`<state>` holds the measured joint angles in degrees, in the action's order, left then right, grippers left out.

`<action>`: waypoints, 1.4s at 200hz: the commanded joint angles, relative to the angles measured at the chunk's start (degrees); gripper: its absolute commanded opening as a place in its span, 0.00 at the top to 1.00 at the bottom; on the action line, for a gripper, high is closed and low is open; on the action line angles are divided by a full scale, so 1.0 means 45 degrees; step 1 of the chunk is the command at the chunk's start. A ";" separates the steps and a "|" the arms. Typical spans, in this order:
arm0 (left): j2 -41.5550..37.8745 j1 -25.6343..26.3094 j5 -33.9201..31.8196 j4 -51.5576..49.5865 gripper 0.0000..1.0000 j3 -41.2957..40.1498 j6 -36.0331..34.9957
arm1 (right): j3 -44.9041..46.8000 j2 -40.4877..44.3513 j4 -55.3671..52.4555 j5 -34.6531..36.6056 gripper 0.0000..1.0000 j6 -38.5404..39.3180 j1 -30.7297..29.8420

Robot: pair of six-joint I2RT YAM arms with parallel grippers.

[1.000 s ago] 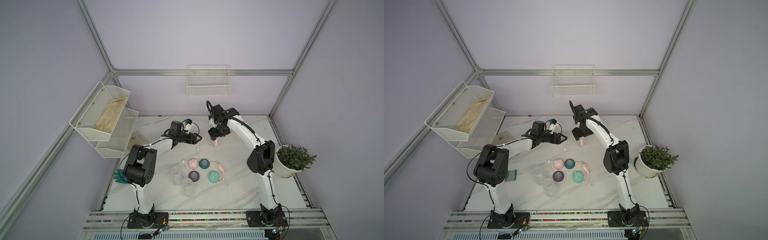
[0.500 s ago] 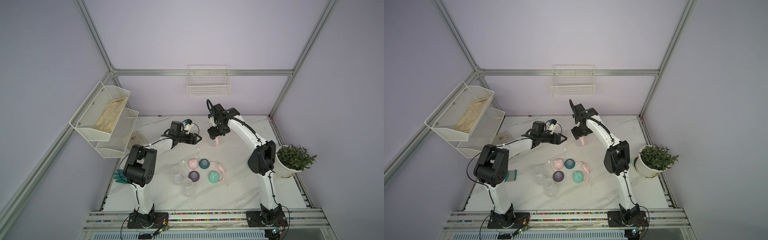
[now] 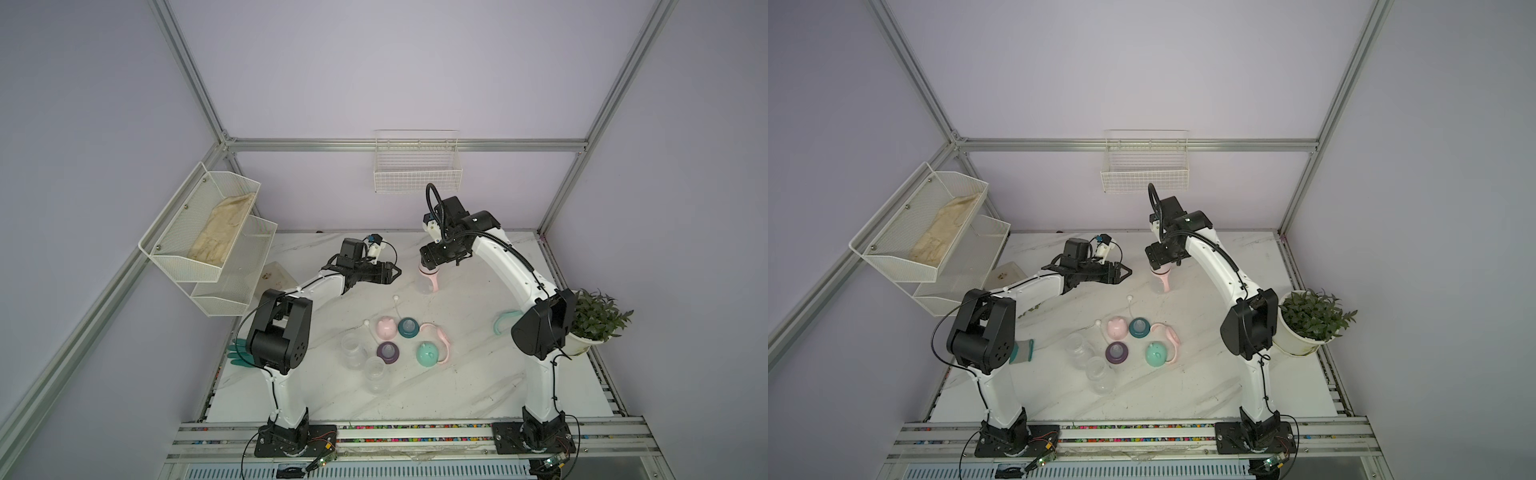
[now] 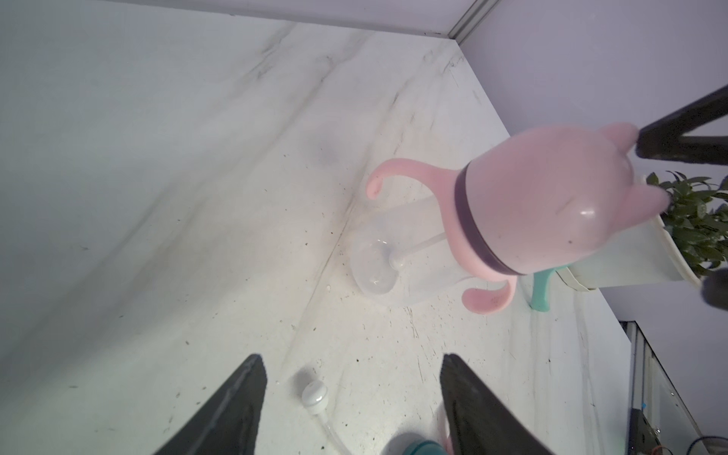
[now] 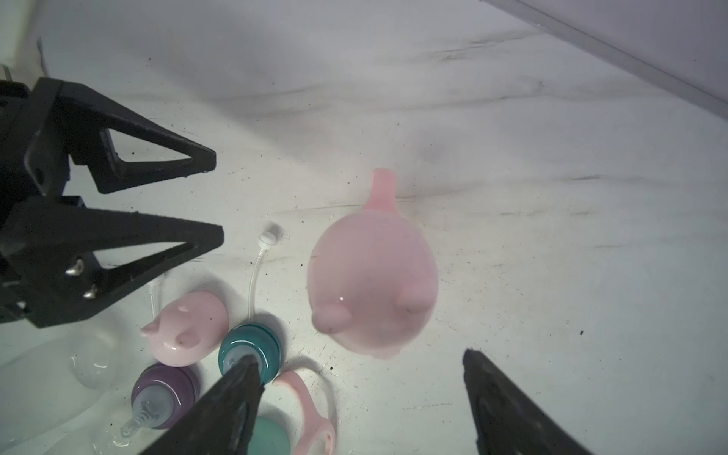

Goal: Assemble the baby bottles
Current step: Adjust the baby bottle at the center of the board, then close the lid on the baby bottle.

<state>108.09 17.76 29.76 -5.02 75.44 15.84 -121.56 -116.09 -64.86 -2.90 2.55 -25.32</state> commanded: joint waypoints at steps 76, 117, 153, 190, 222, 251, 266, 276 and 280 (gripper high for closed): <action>-0.0892 0.1212 -0.2867 0.0820 0.30 0.2609 0.0451 | 0.9373 0.4675 1.3045 -0.2032 0.50 -0.2052 0.0546; -0.0304 0.1807 -0.3313 0.0830 0.31 0.3307 0.0412 | 0.9778 0.4372 1.4244 -0.1537 0.53 -0.2119 0.0556; 0.0009 0.2098 -0.3642 0.0836 0.34 0.3585 0.0424 | 0.9808 0.4089 1.4667 -0.1621 0.56 -0.2256 0.0744; 0.0302 0.2342 -0.4058 0.0804 0.37 0.3683 0.0518 | 1.0366 0.3901 1.4965 -0.1578 0.60 -0.2394 0.0931; 0.0713 0.2507 -0.4138 0.0796 0.38 0.3893 0.0508 | 1.0873 0.3673 1.5374 -0.1749 0.62 -0.2548 0.1019; 0.1121 0.2650 -0.4113 0.0798 0.39 0.4172 0.0591 | 1.1264 0.3388 1.5796 -0.1980 0.63 -0.2734 0.1023; 0.1282 0.2759 -0.4100 0.0798 0.42 0.4212 0.0652 | 1.1439 0.3321 1.5912 -0.1939 0.65 -0.2768 0.1029; 0.1366 0.2857 -0.4114 0.0786 0.44 0.4212 0.0649 | 1.1574 0.3292 1.5951 -0.1889 0.66 -0.2761 0.1032; 0.1387 0.2910 -0.4137 0.0784 0.45 0.4194 0.0643 | 1.1630 0.3298 1.5956 -0.1850 0.66 -0.2772 0.1029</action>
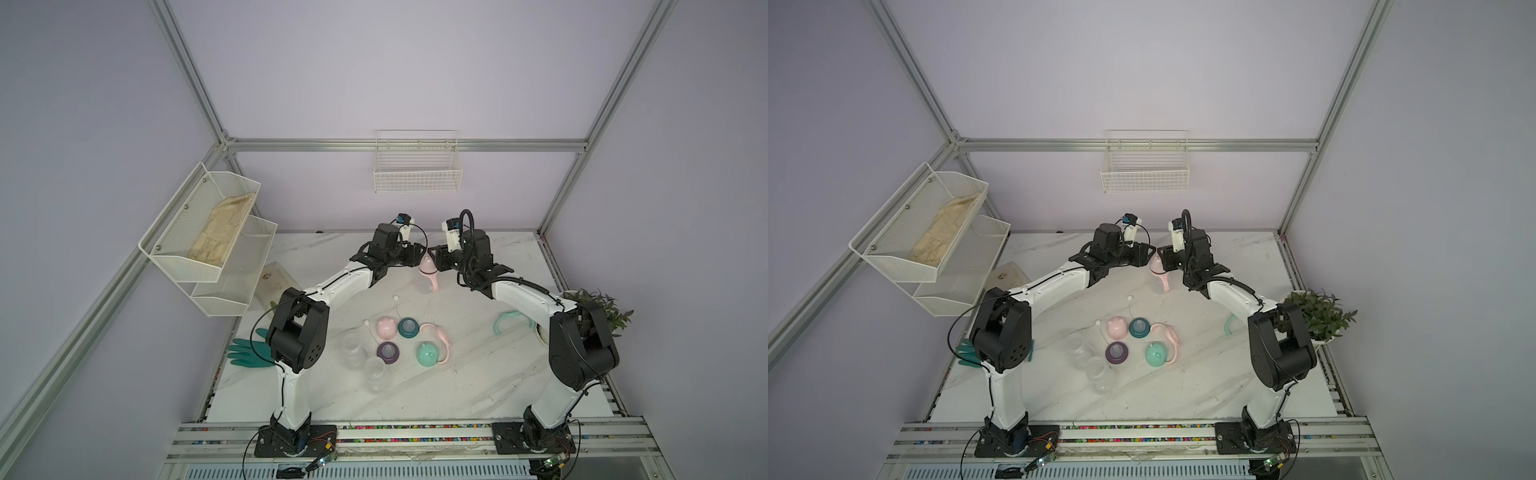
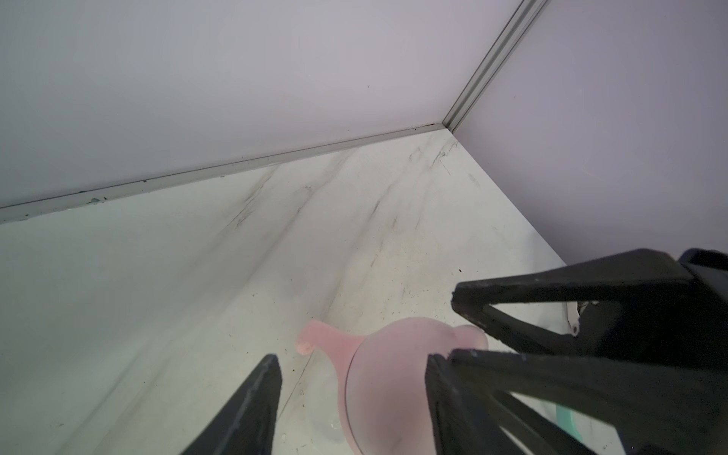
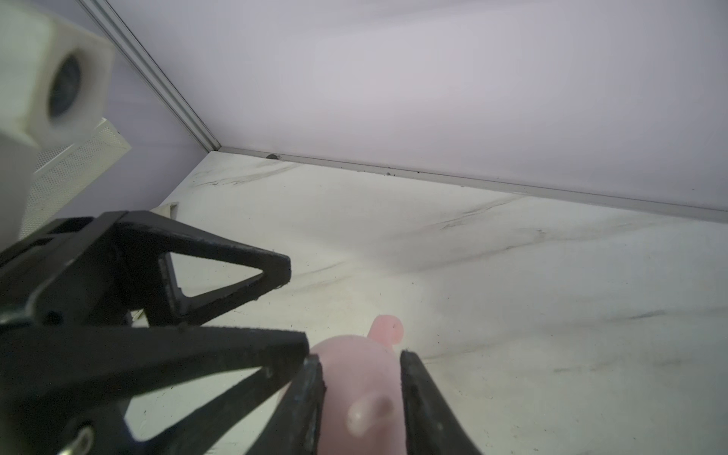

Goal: Assemble the baby bottles
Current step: Close the lid on the baby bottle.

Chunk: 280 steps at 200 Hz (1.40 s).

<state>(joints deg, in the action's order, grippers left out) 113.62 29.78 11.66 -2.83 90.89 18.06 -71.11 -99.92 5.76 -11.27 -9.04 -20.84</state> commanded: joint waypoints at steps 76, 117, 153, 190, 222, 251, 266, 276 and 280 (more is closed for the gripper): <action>0.0551 0.0784 -0.0731 0.0280 0.54 0.0195 0.0576 | 0.3069 -0.0167 0.1491 0.0484 0.72 -0.1007 -0.0016; 0.0655 0.0804 -0.1028 0.0114 0.55 0.0192 0.0502 | 0.3842 -0.0673 0.2020 0.0842 0.74 -0.1296 -0.0252; 0.0816 0.0877 -0.1261 -0.0052 0.56 0.0048 0.0363 | 0.3957 -0.1089 0.1962 0.1393 0.74 -0.1289 -0.0528; 0.1007 0.0994 -0.1441 -0.0111 0.57 -0.0235 0.0235 | 0.4084 -0.1386 0.1950 0.1737 0.75 -0.1370 -0.0682; 0.1083 0.1114 -0.1646 -0.0152 0.57 -0.0450 0.0070 | 0.4229 -0.1584 0.1845 0.2105 0.75 -0.1405 -0.0888; 0.1137 0.1235 -0.1805 -0.0294 0.57 -0.0588 -0.0087 | 0.4446 -0.1772 0.1844 0.2345 0.75 -0.1563 -0.1026; 0.1157 0.1270 -0.1818 -0.0292 0.57 -0.0657 -0.0107 | 0.4588 -0.1872 0.1888 0.2413 0.75 -0.1678 -0.1076; 0.1157 0.1273 -0.1830 -0.0313 0.57 -0.0686 -0.0110 | 0.4666 -0.1897 0.1883 0.2426 0.75 -0.1740 -0.1120; 0.1172 0.1273 -0.1830 -0.0342 0.57 -0.0704 -0.0117 | 0.4687 -0.1907 0.1884 0.2439 0.75 -0.1774 -0.1133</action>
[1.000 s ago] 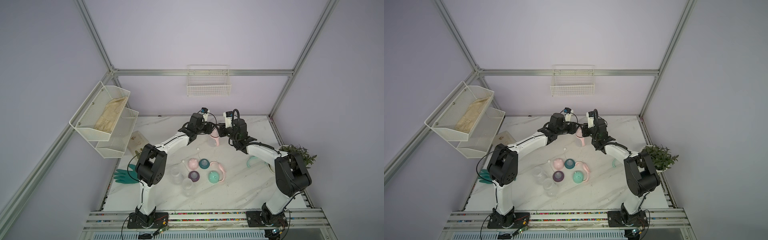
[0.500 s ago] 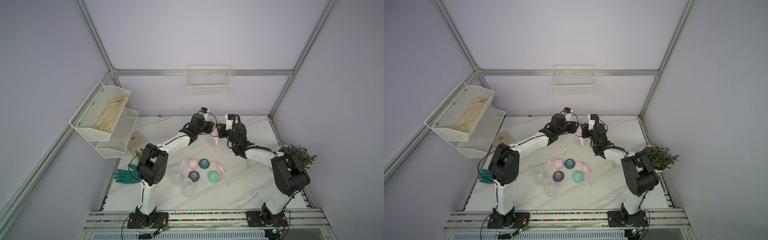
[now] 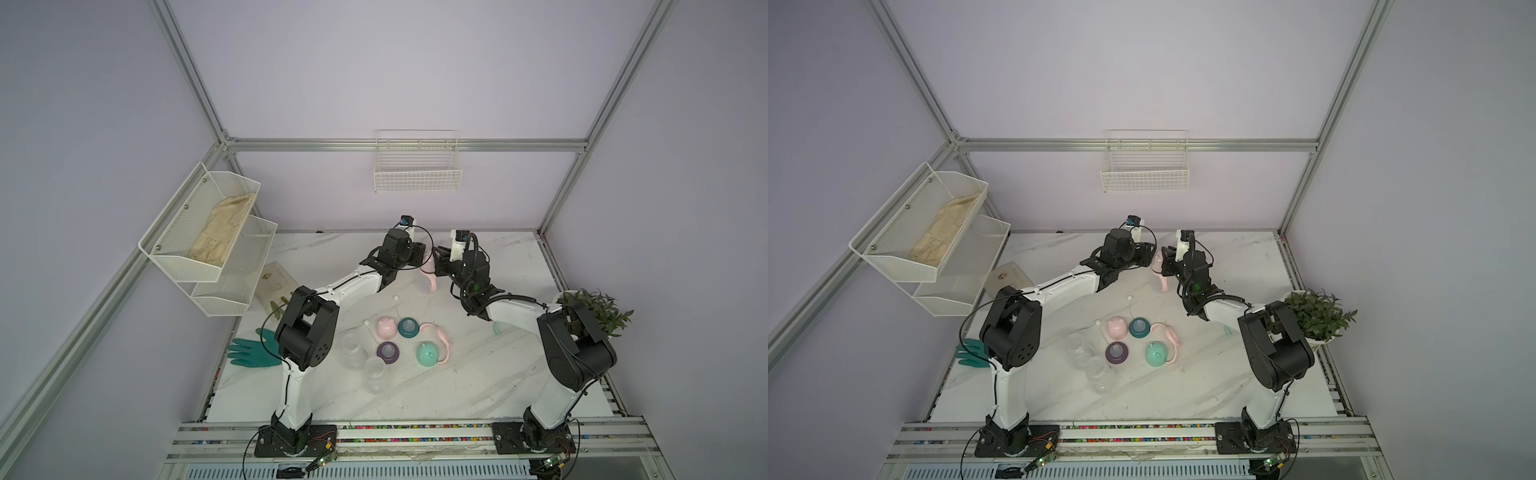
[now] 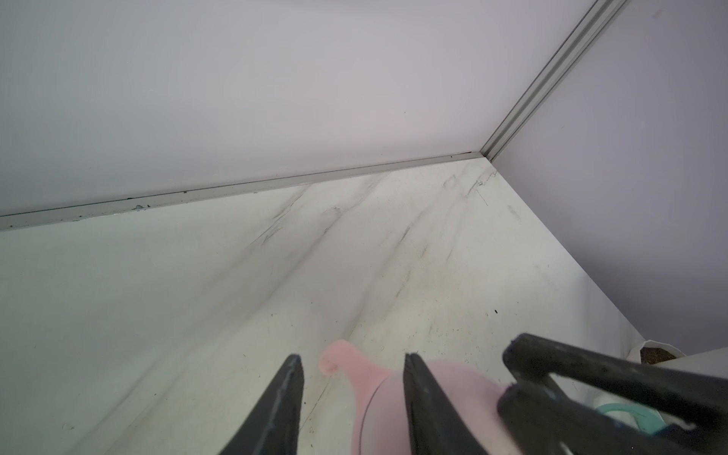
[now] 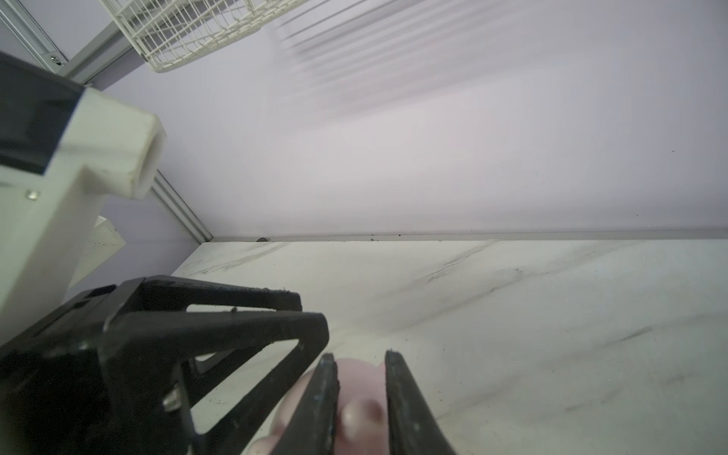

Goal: Assemble the baby bottles
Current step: Close the lid on the baby bottle.

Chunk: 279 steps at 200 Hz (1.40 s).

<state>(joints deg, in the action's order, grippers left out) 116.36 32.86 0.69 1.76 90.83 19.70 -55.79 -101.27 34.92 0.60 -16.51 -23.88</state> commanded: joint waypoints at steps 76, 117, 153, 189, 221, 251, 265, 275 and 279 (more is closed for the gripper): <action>0.0239 0.0304 0.0576 -0.2094 0.56 -0.0046 -0.0345 | -0.0062 -0.1161 -0.5952 -0.0075 0.75 -0.0237 -0.0491; -0.0294 -0.0244 0.0774 -0.2607 0.55 0.0245 -0.0311 | -0.1194 -0.0906 -0.6696 -0.0014 0.74 -0.0178 -0.0480; -0.0919 -0.0727 0.0950 -0.2813 0.53 -0.0111 -0.0311 | -0.1828 -0.0461 -0.7254 0.0007 0.71 -0.0141 -0.0457; -0.1303 -0.1114 0.1174 -0.2873 0.52 -0.0598 -0.0393 | -0.2519 -0.0227 -0.7831 0.0159 0.70 0.0094 -0.0193; -0.1365 -0.1231 0.1394 -0.2881 0.51 -0.0663 -0.0419 | -0.2957 -0.0213 -0.8123 0.0080 0.69 0.0207 0.0119; -0.1228 -0.1244 0.1564 -0.2894 0.51 -0.0499 -0.0489 | -0.3407 -0.0157 -0.8371 -0.0056 0.67 0.0344 0.0238; -0.1134 -0.1249 0.1599 -0.2891 0.51 -0.0443 -0.0474 | -0.3715 -0.0093 -0.8491 -0.0168 0.65 0.0450 0.0248; -0.1099 -0.1248 0.1633 -0.2927 0.51 -0.0408 -0.0482 | -0.3978 -0.0045 -0.8615 -0.0206 0.65 0.0542 0.0284; -0.1092 -0.1253 0.1648 -0.2948 0.51 -0.0399 -0.0474 | -0.4077 -0.0034 -0.8665 -0.0244 0.64 0.0590 0.0283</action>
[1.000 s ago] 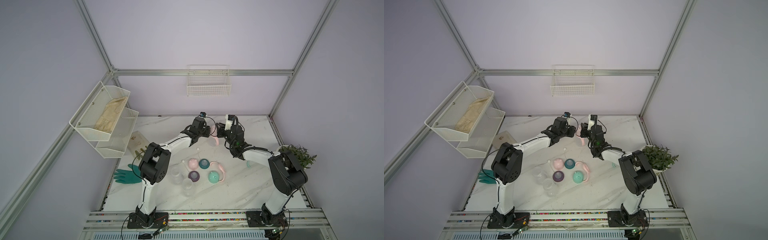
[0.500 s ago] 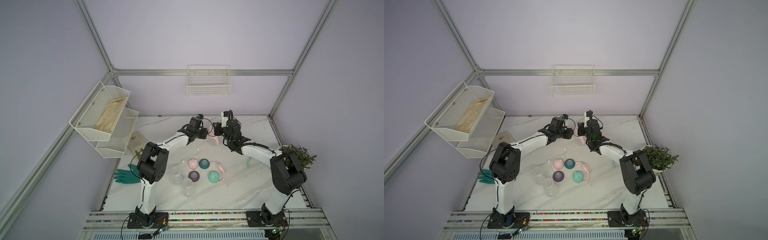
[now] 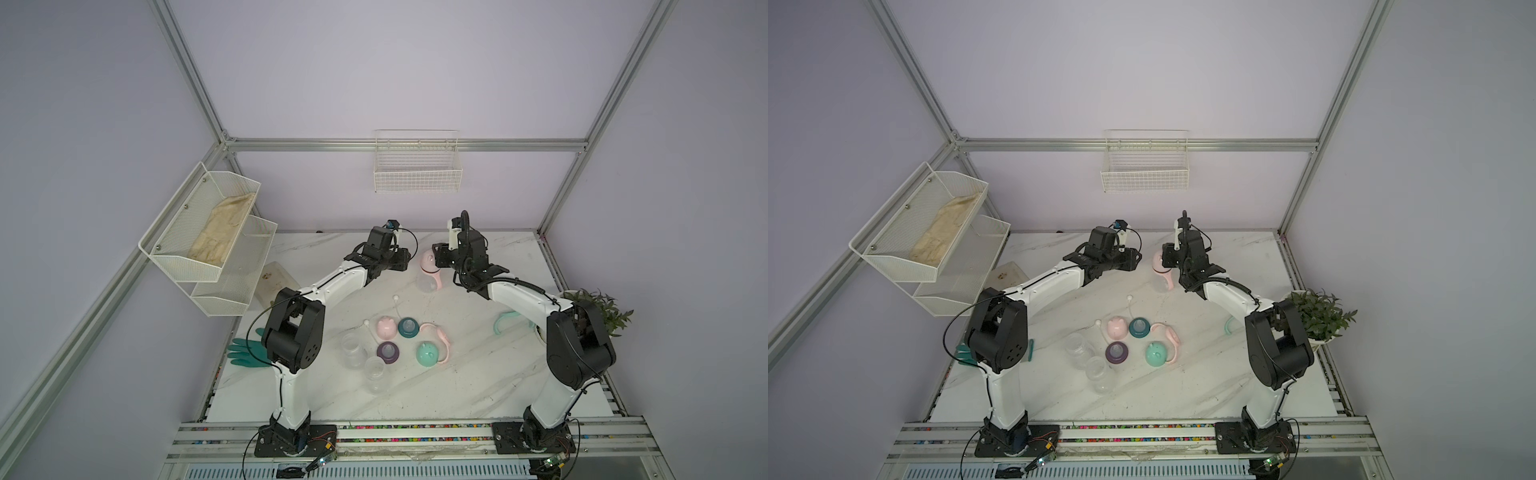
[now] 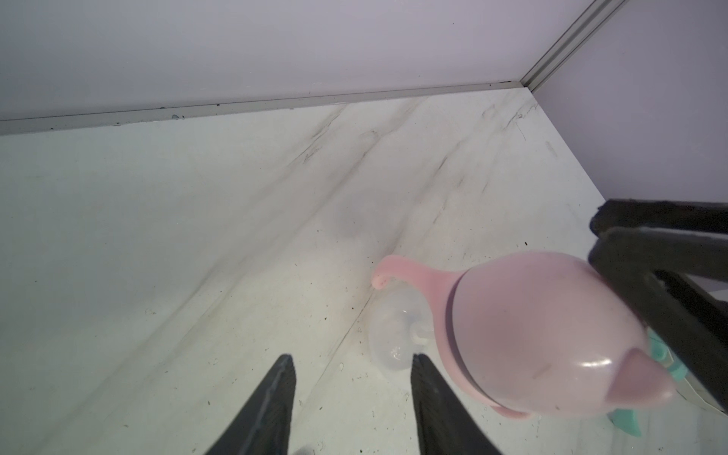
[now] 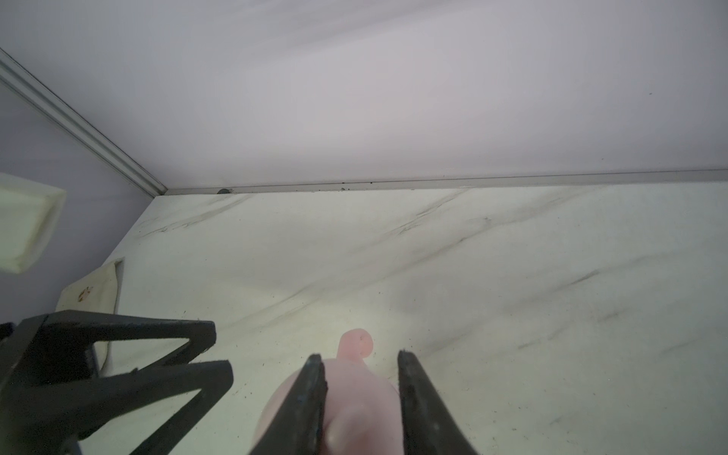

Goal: Assemble the baby bottles
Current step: Close the lid on the baby bottle, then pick up the baby bottle from the center of the board.

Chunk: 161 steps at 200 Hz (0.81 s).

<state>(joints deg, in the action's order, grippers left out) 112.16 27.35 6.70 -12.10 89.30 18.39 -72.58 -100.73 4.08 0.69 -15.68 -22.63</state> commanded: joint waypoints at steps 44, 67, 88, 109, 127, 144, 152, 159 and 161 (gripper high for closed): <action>-0.0181 -0.0087 0.0354 0.0024 0.50 -0.0034 -0.0214 | -0.1407 -0.0058 -0.2104 -0.0653 0.59 0.0661 0.0075; -0.0351 -0.0153 0.0445 -0.0030 0.46 -0.0073 -0.0222 | -0.1925 0.0035 -0.2253 -0.0835 0.52 0.0903 0.0102; -0.0644 -0.0227 0.0298 -0.0031 0.37 -0.0213 -0.0232 | -0.2457 0.0242 -0.2649 -0.1015 0.44 0.1242 0.0095; -0.1036 -0.0428 0.0225 -0.0140 0.26 -0.0254 -0.0221 | -0.3011 0.0735 -0.3367 -0.1130 0.36 0.1822 0.0107; -0.1644 -0.0810 0.0484 -0.0226 0.18 -0.0345 -0.0325 | -0.3314 0.1297 -0.4150 -0.1979 0.29 0.2361 0.0076; -0.2489 -0.1176 0.0526 -0.0590 0.10 -0.0513 -0.0729 | -0.3499 0.1794 -0.5380 -0.3165 0.24 0.3137 -0.0125; -0.2900 -0.1331 0.0476 -0.0896 0.07 -0.0607 -0.0986 | -0.3506 0.2027 -0.6037 -0.3356 0.23 0.3498 -0.0439; -0.3273 -0.1465 0.0351 -0.1186 0.05 -0.0730 -0.1242 | -0.3460 0.2270 -0.6559 -0.3457 0.21 0.3804 -0.0799; -0.3374 -0.1497 0.0309 -0.1288 0.05 -0.0768 -0.1296 | -0.3422 0.2336 -0.6694 -0.3469 0.21 0.3887 -0.0925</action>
<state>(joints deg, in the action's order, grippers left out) 105.78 22.92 8.32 -15.77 87.72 16.56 -86.83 -94.98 -16.36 -9.19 -4.75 -22.96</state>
